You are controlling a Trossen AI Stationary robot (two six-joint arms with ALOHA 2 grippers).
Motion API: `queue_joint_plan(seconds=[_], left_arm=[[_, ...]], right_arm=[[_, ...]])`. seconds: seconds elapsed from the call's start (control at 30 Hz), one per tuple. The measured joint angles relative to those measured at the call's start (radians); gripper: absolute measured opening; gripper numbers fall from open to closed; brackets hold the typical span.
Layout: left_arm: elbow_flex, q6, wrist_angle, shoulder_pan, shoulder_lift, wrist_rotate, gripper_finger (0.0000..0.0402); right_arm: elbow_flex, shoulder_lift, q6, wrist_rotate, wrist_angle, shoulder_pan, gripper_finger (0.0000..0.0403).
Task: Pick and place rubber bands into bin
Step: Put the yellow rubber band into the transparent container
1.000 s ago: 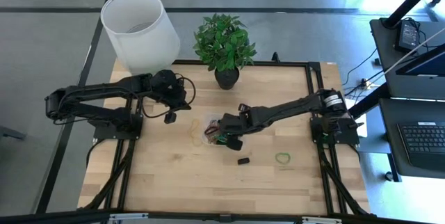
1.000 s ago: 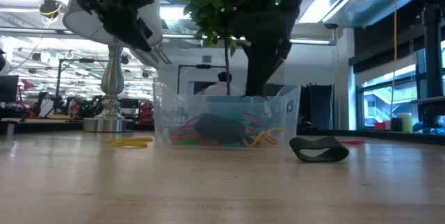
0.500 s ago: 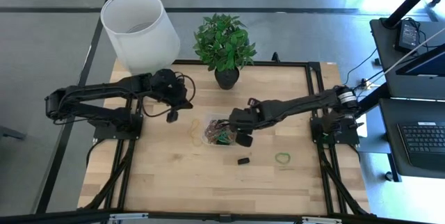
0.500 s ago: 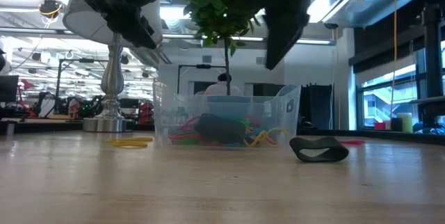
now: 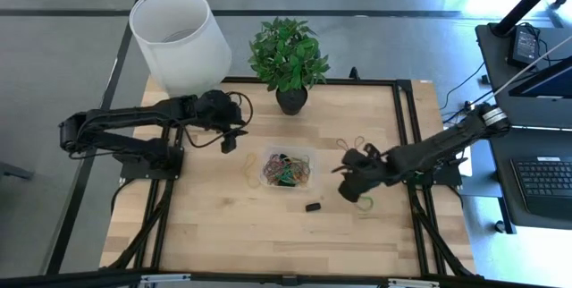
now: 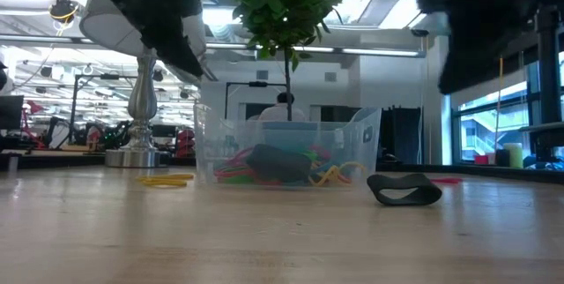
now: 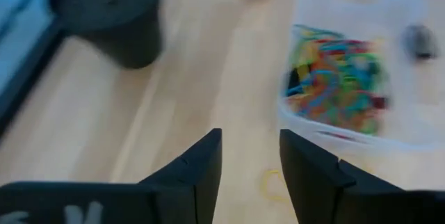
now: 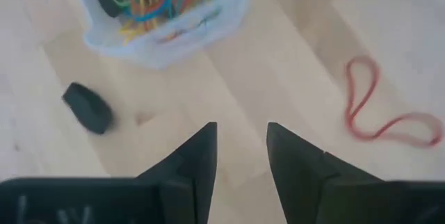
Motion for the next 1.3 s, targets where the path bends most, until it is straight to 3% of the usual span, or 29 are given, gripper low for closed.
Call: queue_joint_plan(seconds=[0.2,0.33,0.5,0.77,0.93,1.07,1.3], left_arm=[[0.000,-0.117,-0.039,-0.119,0.046,-0.207,0.0136],[-0.001,-0.180,-0.074,-0.246,0.150,-0.317,0.0138],[-0.001,-0.339,-0.035,-0.348,0.322,-0.382,0.0138],[0.000,-0.575,0.004,-0.389,0.550,-0.390,0.0126],[0.012,-0.653,0.019,-0.394,0.626,-0.362,0.0076],[0.019,-0.696,0.002,-0.424,0.610,-0.356,0.0011],[0.096,-0.831,-0.259,-0.481,0.459,-0.320,0.0002]], right_arm=[[-0.168,-0.118,0.077,0.000,0.098,0.064,0.0130],[-0.208,-0.155,0.029,-0.001,0.088,0.075,0.0130],[-0.225,-0.186,-0.074,0.000,0.080,0.075,0.0130],[-0.225,-0.199,-0.210,0.000,0.042,0.075,0.0130],[-0.225,-0.213,-0.217,-0.003,0.042,0.076,0.0130],[-0.225,-0.228,-0.220,-0.003,0.033,0.077,0.0130],[-0.224,-0.241,-0.221,-0.004,0.014,0.077,0.0130]])
